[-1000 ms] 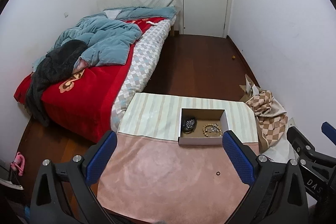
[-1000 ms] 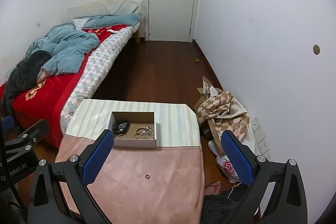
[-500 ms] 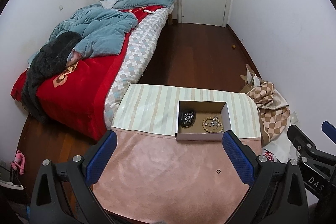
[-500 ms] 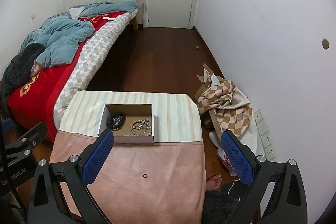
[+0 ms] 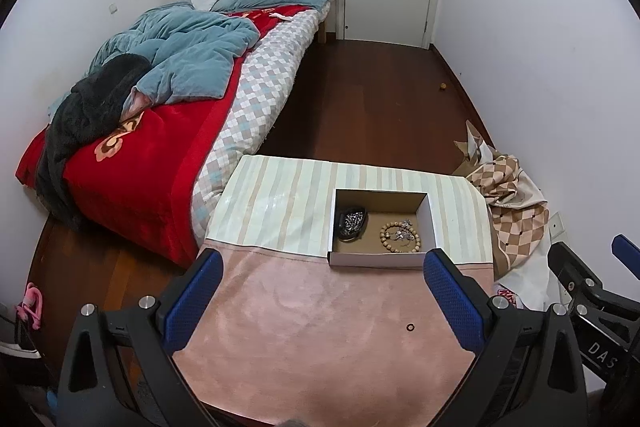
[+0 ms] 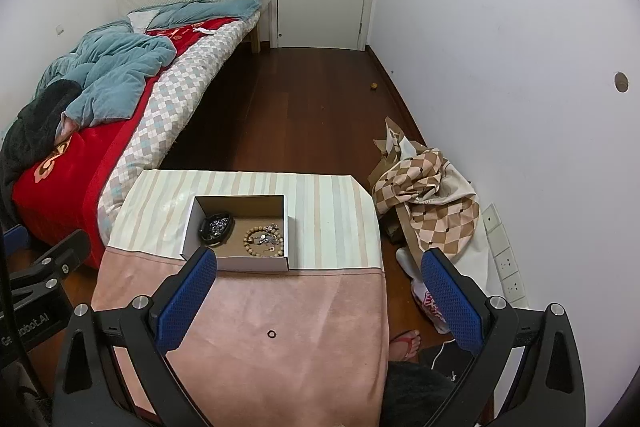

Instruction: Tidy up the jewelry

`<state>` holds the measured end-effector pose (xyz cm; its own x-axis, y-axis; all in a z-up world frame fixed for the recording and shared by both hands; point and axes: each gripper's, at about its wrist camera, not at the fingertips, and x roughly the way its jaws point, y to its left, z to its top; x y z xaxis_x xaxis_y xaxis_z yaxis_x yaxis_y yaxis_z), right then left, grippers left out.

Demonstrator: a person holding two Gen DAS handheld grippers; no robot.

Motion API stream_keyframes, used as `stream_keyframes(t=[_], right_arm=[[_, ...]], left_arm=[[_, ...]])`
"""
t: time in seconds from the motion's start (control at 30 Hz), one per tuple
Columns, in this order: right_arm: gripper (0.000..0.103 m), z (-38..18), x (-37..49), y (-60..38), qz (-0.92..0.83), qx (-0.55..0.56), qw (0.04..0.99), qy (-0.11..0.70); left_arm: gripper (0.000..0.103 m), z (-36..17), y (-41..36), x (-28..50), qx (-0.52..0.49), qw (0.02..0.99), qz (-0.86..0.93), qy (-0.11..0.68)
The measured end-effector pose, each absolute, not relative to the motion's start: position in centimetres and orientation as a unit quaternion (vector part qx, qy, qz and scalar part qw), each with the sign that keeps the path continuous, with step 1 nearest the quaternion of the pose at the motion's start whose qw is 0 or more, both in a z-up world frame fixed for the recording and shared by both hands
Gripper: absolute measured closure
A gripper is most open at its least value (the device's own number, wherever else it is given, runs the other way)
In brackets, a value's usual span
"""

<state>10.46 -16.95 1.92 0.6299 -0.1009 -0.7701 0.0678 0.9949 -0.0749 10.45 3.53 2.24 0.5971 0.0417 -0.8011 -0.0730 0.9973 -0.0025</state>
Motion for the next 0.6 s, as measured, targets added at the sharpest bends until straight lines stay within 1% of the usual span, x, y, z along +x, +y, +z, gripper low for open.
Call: stream_keyframes(t=[0.6], right_arm=[[0.000,1.55,10.31,-17.01,-0.036,-0.022,0.901,0.431]], left_arm=[[0.001,1.65,3.81,10.47,-0.017,0.891,0.036,0.452]])
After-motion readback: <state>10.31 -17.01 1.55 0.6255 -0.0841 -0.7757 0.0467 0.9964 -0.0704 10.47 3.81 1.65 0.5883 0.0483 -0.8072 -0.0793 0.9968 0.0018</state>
